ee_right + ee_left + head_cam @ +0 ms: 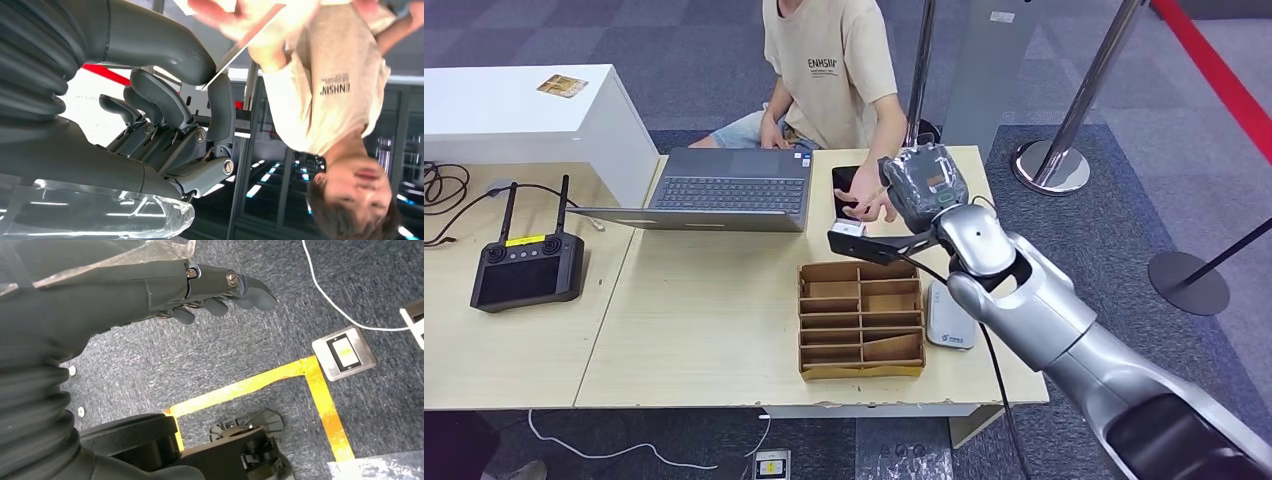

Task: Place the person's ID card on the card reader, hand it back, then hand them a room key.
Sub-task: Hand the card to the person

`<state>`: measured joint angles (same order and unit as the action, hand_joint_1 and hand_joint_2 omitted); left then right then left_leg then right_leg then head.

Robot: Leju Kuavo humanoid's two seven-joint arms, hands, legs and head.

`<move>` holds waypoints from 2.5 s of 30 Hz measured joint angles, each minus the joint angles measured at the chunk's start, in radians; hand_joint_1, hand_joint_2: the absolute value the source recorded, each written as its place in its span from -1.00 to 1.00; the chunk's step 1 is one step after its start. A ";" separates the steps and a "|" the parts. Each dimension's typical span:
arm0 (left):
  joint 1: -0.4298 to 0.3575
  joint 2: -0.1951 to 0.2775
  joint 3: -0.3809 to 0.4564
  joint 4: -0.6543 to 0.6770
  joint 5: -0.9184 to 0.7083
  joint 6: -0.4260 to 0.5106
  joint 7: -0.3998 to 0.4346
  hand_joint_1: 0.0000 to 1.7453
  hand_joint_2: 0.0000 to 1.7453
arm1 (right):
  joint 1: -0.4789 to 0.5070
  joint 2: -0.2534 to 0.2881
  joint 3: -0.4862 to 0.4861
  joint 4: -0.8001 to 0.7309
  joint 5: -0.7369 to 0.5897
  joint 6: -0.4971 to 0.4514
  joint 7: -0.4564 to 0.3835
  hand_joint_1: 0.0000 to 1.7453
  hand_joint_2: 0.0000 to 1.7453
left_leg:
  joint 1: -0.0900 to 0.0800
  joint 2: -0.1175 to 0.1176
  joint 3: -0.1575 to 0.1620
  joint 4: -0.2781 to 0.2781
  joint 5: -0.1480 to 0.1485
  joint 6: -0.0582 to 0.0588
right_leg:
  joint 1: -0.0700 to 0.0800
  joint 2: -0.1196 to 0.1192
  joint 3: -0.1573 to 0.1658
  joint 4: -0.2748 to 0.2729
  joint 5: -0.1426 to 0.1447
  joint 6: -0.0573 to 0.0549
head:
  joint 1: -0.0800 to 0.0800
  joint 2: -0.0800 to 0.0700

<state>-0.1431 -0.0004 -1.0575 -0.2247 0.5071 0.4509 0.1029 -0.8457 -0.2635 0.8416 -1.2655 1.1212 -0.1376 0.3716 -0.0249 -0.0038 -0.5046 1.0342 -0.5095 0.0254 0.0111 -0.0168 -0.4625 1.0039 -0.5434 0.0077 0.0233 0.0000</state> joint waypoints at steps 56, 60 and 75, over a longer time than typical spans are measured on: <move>0.045 0.018 0.015 0.000 0.073 0.019 0.014 -1.00 1.00 | 0.644 -0.208 -0.494 -0.491 -0.528 -0.521 0.054 -1.00 -1.00 | 0.000 -0.001 0.001 0.001 -0.001 0.002 | -0.001 0.000 0.000 -0.001 0.000 0.001 | 0.000 0.000; 0.048 0.018 0.027 0.000 0.095 0.031 0.014 -1.00 1.00 | 0.829 -0.218 -0.629 -0.561 -0.581 -0.556 -0.019 -1.00 -1.00 | 0.000 -0.001 0.001 0.001 -0.002 0.002 | -0.001 -0.001 0.000 -0.002 -0.001 0.001 | 0.000 0.000; 0.047 -0.009 0.051 0.000 0.129 0.040 0.055 -1.00 1.00 | 1.061 0.099 -1.221 -0.344 -0.749 -0.564 -0.440 -1.00 -1.00 | 0.000 0.001 0.003 0.000 -0.002 0.002 | 0.000 0.001 0.000 -0.002 -0.001 0.000 | 0.000 0.000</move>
<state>-0.0959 -0.0090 -1.0061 -0.2249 0.6361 0.4913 0.1579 0.2155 -0.1647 -0.3794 -1.6093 0.3718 -0.7015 -0.0688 -0.0249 -0.0023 -0.5015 1.0338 -0.5111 0.0269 0.0107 -0.0159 -0.4622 1.0021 -0.5445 0.0077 0.0231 0.0000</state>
